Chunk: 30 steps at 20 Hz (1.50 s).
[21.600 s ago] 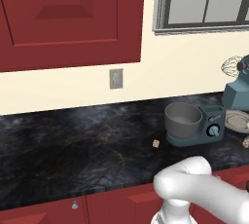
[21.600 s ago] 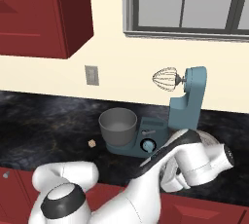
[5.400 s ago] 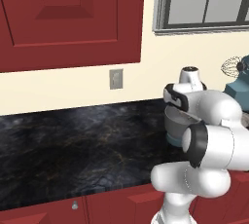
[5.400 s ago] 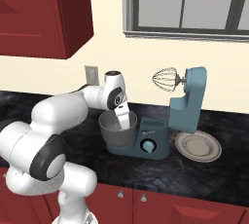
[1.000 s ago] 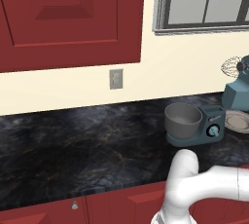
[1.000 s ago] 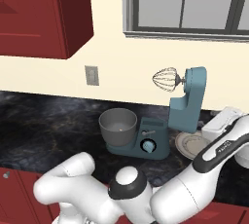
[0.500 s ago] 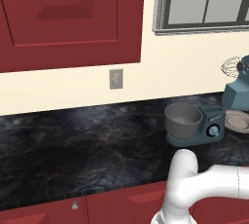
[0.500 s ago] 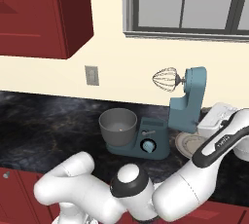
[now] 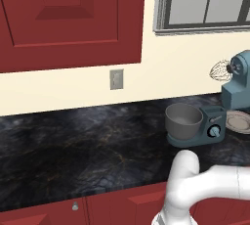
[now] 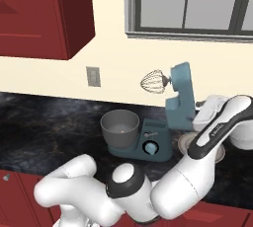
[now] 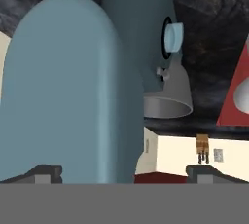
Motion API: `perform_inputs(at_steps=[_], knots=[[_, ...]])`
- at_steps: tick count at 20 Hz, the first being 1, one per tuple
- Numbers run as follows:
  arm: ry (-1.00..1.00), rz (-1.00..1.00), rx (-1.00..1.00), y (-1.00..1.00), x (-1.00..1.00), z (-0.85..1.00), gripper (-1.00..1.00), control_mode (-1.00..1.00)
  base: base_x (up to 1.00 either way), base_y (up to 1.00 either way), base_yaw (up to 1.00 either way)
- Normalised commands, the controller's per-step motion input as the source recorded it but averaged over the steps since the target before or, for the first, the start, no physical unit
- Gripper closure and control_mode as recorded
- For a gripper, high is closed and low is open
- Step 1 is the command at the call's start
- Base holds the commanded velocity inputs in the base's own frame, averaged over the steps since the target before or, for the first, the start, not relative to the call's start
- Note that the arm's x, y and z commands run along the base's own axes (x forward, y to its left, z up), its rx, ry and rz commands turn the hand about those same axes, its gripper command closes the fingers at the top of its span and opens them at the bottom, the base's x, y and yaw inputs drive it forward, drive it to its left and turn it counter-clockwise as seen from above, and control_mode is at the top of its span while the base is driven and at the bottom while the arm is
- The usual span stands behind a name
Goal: Add butter and sugar cubes to the stand mixer bowl and then turn on the stand mixer to begin making frosting.
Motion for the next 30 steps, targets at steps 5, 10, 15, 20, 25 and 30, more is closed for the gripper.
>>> perform_inputs(at_steps=[5,10,15,20,25,30], knots=[[0.05,0.05,-0.16,0.70,0.00,-0.20,-1.00,-1.00,0.00,0.00,0.00],[0.09,0.03,-0.14,0.61,0.00,-0.32,-1.00,-1.00,0.00,0.00,0.00],[0.11,0.04,-0.12,0.50,0.00,-0.34,-1.00,-1.00,0.00,0.00,0.00],[0.11,0.06,-0.10,0.42,0.00,-0.35,-1.00,-1.00,0.00,0.00,0.00],[0.08,0.06,-0.07,0.24,-0.01,-0.35,-1.00,-1.00,0.00,0.00,0.00],[-0.01,0.01,-0.06,0.00,-0.11,-0.17,-1.00,-1.00,0.00,0.00,0.00]])
